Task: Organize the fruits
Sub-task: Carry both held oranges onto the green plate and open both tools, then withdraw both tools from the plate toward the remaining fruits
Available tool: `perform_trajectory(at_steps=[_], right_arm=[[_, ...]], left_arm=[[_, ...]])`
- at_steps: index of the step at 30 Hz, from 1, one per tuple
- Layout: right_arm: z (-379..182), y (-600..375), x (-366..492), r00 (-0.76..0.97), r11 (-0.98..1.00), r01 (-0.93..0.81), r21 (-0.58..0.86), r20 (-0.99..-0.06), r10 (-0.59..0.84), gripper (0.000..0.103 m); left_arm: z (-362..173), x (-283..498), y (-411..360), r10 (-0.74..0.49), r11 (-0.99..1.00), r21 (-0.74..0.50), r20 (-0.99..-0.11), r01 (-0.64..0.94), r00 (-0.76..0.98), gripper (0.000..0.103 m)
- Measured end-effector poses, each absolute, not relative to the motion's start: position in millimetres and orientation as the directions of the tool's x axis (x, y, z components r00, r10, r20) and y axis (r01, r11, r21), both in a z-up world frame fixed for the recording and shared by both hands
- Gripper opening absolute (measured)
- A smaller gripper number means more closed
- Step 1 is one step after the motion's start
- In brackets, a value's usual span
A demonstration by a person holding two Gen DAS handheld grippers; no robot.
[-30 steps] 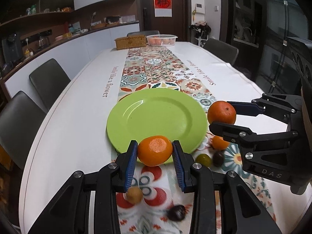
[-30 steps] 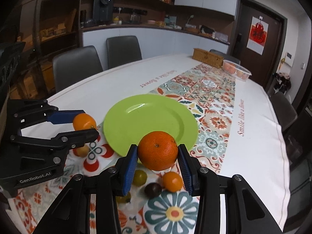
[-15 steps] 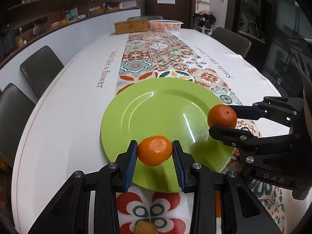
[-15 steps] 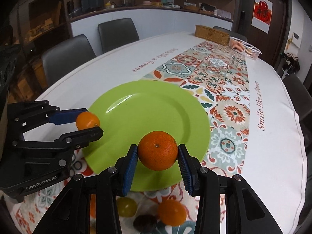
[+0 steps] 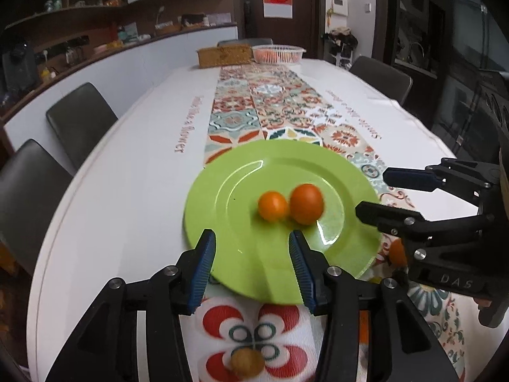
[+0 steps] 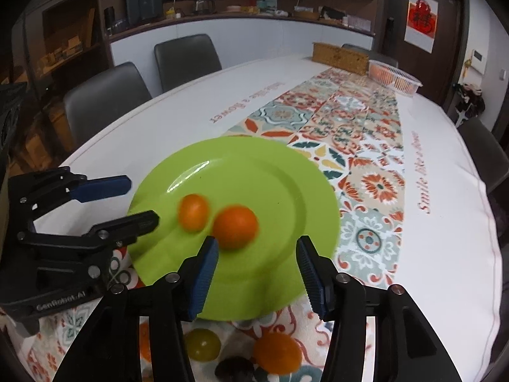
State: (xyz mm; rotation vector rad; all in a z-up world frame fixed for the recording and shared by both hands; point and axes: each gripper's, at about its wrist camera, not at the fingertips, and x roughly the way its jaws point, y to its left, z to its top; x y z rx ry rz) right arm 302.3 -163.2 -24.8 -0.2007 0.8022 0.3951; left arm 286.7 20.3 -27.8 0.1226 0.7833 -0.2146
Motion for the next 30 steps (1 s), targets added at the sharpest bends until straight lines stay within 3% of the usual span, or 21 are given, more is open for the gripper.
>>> perform_trajectory(at_steps=[16,18,21,30], right_arm=[[41.7,-172.0,193.8,0.788,0.927,-0.364,-0.092,-0.562,0.253,0.055],[46.5,-172.8,182.4,0.799,0.931,-0.355,-0.086,-0.545,0.255,0.062],[51.3,-172.0,166.8,0.813,0.933,-0.349,-0.088,-0.524,0.255,0.062],[45.3,-167.5,130.7,0.83,0.936,-0.337,-0.103,-0.502,0.243,0.062]], left_arm=[[42.0,175.9,31.1,-0.096,0.986,0.066,-0.536,0.155,0.839,0.075],[46.4,164.2,32.0,-0.094,0.986,0.067,-0.524,0.15,0.847,0.078],[49.3,150.0,34.1,-0.1,0.986,0.061,-0.519,0.153,0.849,0.084],[40.4,121.2,35.3,-0.105,0.983,0.073,-0.514,0.166,0.851,0.089]])
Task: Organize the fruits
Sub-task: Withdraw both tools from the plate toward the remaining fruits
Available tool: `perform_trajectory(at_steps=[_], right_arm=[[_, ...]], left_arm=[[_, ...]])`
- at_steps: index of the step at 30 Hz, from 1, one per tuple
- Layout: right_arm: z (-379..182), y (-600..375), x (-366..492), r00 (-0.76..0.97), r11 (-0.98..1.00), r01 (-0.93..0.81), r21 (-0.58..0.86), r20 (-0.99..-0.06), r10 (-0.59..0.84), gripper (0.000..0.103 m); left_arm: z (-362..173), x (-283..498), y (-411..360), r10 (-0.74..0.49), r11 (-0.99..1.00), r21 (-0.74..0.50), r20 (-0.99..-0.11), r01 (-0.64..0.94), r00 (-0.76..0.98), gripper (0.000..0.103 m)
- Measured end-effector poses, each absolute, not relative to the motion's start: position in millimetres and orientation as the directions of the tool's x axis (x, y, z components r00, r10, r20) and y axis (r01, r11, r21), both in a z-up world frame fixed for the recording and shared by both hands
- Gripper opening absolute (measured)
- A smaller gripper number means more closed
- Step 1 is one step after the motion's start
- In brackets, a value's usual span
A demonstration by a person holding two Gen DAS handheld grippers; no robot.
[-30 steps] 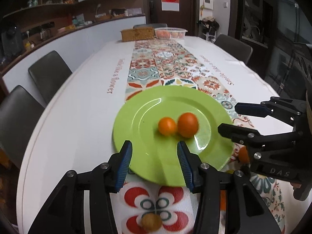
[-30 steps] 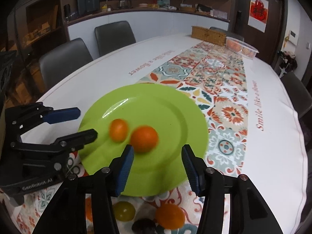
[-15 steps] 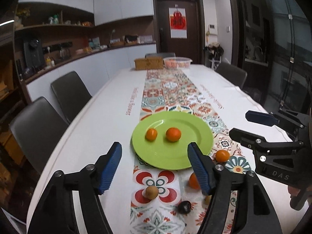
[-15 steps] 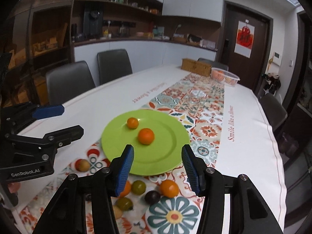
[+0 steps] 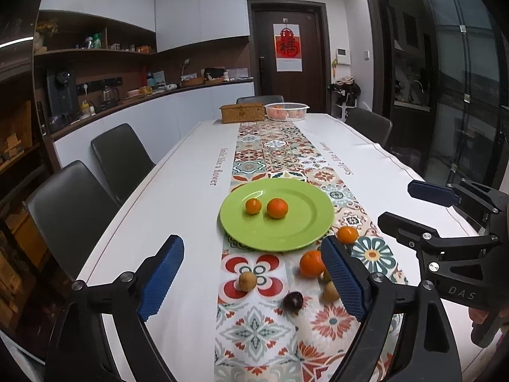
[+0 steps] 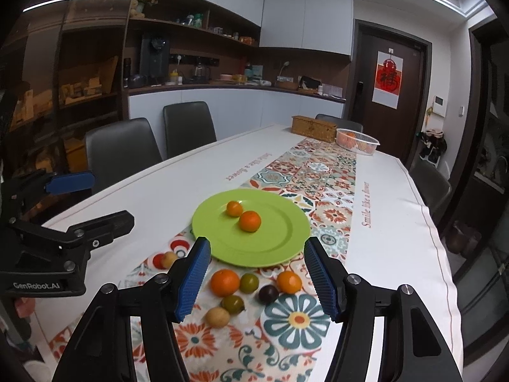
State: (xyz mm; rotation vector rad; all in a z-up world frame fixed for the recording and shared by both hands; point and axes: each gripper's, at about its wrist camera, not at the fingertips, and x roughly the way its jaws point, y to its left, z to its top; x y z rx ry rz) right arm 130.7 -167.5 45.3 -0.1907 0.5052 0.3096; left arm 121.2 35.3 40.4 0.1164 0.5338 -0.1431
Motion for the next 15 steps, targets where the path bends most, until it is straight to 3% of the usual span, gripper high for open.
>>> perform_trajectory(at_steps=[15], right_arm=[[13.3,-163.8,108.0,0.792,0.938,-0.334,-0.092,-0.567,0.227,0.062]], left_arm=[[11.7,109.8,30.5,-0.165,0.958,0.113,-0.539,0.265,0.826,0.09]])
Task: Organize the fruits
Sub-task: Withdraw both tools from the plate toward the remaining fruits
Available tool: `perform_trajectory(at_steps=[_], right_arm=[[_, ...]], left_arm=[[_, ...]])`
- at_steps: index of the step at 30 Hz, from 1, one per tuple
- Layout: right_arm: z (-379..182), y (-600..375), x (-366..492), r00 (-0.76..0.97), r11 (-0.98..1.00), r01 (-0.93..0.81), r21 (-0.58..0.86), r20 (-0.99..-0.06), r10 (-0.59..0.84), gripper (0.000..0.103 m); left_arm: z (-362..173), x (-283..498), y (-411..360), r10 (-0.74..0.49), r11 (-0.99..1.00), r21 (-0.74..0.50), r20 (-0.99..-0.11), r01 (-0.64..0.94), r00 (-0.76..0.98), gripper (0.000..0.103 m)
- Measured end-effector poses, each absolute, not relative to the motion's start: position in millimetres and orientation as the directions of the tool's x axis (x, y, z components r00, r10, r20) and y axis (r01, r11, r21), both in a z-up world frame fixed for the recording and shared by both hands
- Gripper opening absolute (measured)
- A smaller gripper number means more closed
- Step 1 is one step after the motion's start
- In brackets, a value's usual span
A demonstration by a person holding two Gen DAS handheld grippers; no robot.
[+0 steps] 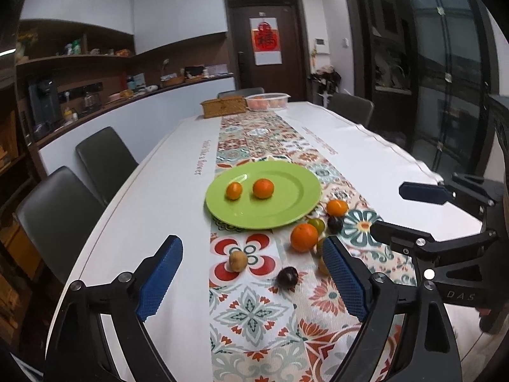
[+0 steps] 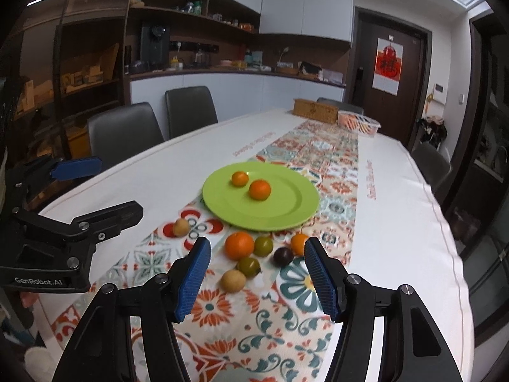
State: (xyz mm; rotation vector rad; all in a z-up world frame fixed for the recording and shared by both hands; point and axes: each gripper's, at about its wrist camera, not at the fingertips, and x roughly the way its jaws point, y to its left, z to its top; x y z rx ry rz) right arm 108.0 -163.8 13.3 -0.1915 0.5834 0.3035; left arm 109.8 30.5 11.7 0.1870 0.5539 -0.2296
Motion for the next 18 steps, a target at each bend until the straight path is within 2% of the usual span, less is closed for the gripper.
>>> perform_trajectory(at_steps=[9,18], right_arm=[[-6.7,-157.2,106.9,0.766,0.92,-0.365,-0.143,-0.608,0.21,0.062],[-26.4,-147.5,117.6,0.734,0.894,-0.411,-0.179,-0.646,0.208,0.061]], left_arm=[[-13.2,110.3,20.7,-0.199,0.906,0.211,-0.553,0.367,0.809,0.087],[-39.0,121.0,10.5,-0.271,0.833,0.242,-0.607,0.498,0.747,0.068]])
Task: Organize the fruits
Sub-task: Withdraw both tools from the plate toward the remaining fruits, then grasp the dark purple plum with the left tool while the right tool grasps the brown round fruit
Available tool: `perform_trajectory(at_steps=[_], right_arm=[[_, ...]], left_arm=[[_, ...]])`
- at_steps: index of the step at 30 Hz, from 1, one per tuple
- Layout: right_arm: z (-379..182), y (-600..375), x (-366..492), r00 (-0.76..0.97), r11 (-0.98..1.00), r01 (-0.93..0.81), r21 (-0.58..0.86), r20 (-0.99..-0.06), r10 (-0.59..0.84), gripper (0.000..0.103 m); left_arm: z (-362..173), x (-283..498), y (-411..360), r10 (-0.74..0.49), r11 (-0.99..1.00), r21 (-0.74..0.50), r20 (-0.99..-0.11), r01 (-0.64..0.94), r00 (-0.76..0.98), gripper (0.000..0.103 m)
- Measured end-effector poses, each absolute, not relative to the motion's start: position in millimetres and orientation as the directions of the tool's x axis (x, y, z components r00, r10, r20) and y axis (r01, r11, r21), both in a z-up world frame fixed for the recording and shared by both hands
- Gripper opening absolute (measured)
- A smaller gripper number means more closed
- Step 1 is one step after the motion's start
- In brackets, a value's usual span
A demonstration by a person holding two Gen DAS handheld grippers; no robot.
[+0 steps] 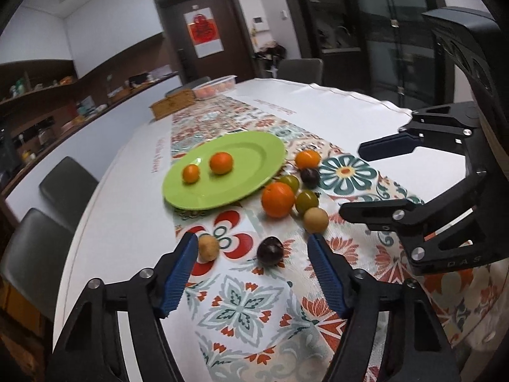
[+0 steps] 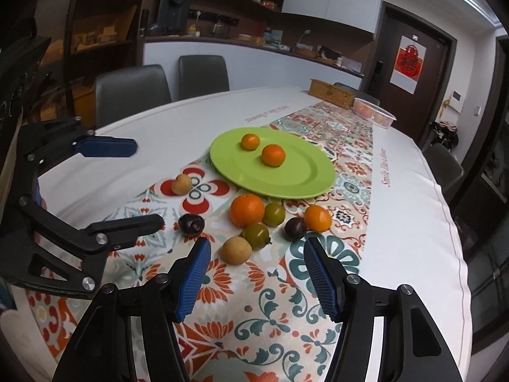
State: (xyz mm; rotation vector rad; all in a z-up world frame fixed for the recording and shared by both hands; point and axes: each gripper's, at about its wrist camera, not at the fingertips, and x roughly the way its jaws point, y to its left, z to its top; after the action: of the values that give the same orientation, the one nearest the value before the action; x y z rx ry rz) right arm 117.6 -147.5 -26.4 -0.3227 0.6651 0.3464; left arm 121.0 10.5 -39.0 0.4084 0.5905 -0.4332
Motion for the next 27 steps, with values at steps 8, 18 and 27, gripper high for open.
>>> perform_trajectory(at_steps=[8,18,27], right_arm=[[-46.0,-143.2,131.6,0.68,0.888,-0.439,-0.135,-0.696,0.23,0.053],[-64.5,-142.6,150.2,0.618,0.891,-0.449,-0.062,-0.742,0.26,0.044],[-72.5,-141.7,159.9,0.589,0.889,-0.457,-0.03,-0.759,0.277,0.041]], left_arm=[[-56.6,135.6,6.7,-0.302,0.797,0.216,-0.666,0.564,0.682,0.056],[-72.8,151.9,3.2,-0.319,0.784,0.167,-0.718,0.597,0.619,0.048],[-79.3,162.7,0.2,-0.317,0.794,0.137,-0.738,0.592,0.596,0.041]])
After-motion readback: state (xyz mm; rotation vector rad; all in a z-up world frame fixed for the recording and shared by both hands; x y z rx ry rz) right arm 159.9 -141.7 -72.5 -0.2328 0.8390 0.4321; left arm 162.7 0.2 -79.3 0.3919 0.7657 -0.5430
